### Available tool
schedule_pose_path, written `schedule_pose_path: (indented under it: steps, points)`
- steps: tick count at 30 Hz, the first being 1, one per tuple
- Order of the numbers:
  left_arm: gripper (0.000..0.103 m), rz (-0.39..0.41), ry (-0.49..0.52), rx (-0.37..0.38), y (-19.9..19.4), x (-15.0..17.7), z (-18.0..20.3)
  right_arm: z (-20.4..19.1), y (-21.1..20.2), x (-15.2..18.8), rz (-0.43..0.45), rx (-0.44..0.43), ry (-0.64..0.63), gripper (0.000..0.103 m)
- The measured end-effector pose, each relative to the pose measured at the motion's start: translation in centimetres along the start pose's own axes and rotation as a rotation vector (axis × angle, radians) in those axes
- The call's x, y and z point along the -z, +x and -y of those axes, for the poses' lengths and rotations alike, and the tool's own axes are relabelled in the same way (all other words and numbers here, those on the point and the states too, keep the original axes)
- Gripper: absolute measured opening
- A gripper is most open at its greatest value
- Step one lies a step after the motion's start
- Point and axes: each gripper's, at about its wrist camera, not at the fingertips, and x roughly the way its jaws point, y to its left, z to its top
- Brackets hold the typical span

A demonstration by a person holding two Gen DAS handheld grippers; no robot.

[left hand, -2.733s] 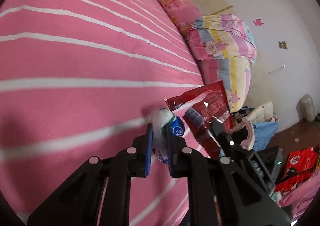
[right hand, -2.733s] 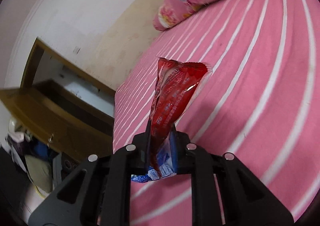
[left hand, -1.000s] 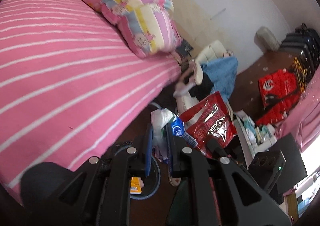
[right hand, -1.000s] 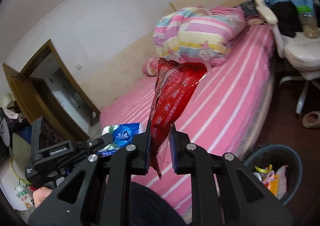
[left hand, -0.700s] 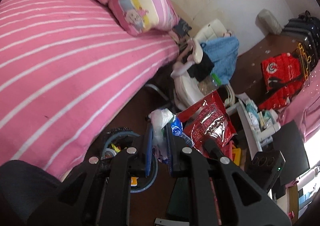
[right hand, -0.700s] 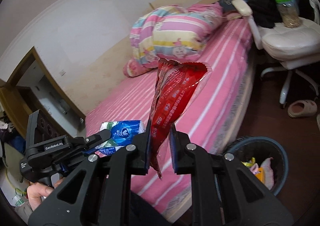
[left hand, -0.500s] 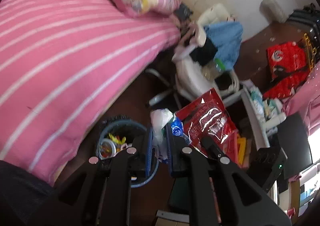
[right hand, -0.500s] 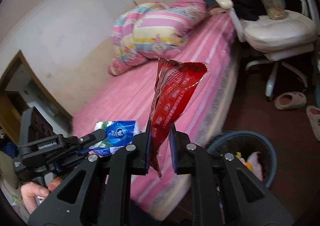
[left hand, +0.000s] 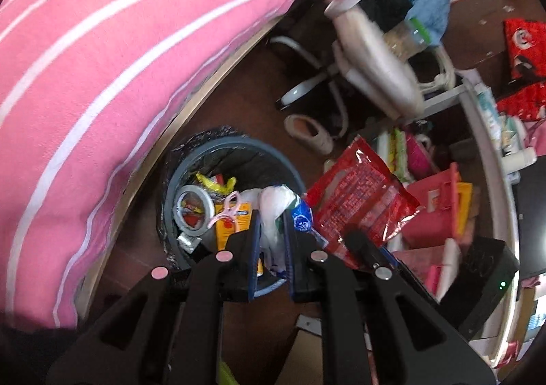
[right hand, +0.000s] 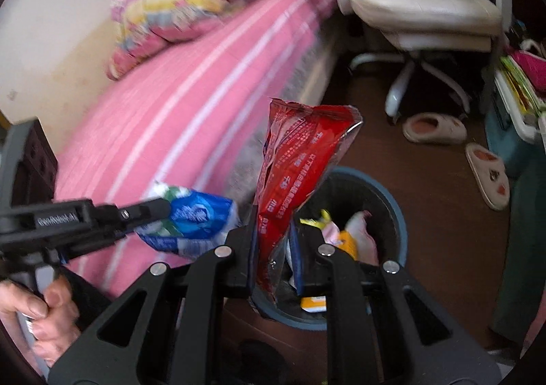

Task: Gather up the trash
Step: 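Lift and carry the red wrapper and blue-white packet over the trash bin, then open both tools to drop the wrapper and packet into the bin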

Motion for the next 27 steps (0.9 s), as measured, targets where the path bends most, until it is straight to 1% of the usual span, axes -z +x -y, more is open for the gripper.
schedule_pose_path:
  steps: [2, 5, 8, 11, 15, 17, 18, 19, 20, 22, 24, 25, 27]
  points:
    - [0.012, -0.031, -0.023, -0.006, 1.4, -0.4, -0.8, 0.5, 0.9, 0.2, -0.022, 0.021, 0.001, 0.017]
    - [0.012, -0.062, -0.028, -0.027, 3.0, -0.7, -1.3, 1.5, 2.4, 0.7, -0.062, 0.053, 0.004, 0.017]
    - [0.012, -0.087, -0.007, -0.045, 4.3, -0.7, -1.0, 2.1, 3.6, 1.2, -0.097, 0.072, 0.014, 0.017]
    - [0.012, -0.112, 0.021, -0.066, 5.8, -0.6, -0.7, 2.6, 4.7, 1.7, -0.121, 0.082, 0.015, 0.017]
    - [0.013, -0.150, 0.033, -0.084, 7.6, -0.6, -0.6, 2.6, 5.5, 2.2, -0.142, 0.093, 0.008, 0.017]
    - [0.016, -0.174, 0.033, -0.109, 8.5, -0.5, -0.8, 2.7, 5.8, 2.4, -0.149, 0.121, 0.009, 0.026]
    - [0.020, -0.180, 0.033, -0.118, 8.9, -0.5, -0.9, 2.5, 5.8, 2.4, -0.146, 0.139, 0.011, 0.034]
    - [0.026, -0.183, 0.034, -0.128, 9.1, -0.5, -0.9, 2.5, 5.7, 2.5, -0.138, 0.154, 0.012, 0.050]
    - [0.030, -0.178, 0.036, -0.137, 9.2, -0.5, -1.0, 2.6, 5.6, 2.7, -0.132, 0.164, 0.014, 0.054]
    - [0.052, -0.159, 0.038, -0.153, 9.0, -0.6, -1.1, 2.6, 5.5, 2.8, -0.136, 0.168, 0.014, 0.056]
    - [0.062, -0.127, 0.037, -0.153, 8.5, -0.8, -1.0, 2.7, 5.1, 2.9, -0.137, 0.171, 0.009, 0.059]
    - [0.069, -0.117, 0.037, -0.151, 8.2, -0.8, -1.0, 2.6, 4.8, 2.9, -0.133, 0.172, 0.006, 0.061]
    - [0.077, -0.088, 0.035, -0.151, 7.5, -0.9, -0.8, 2.5, 4.1, 2.9, -0.122, 0.168, 0.005, 0.068]
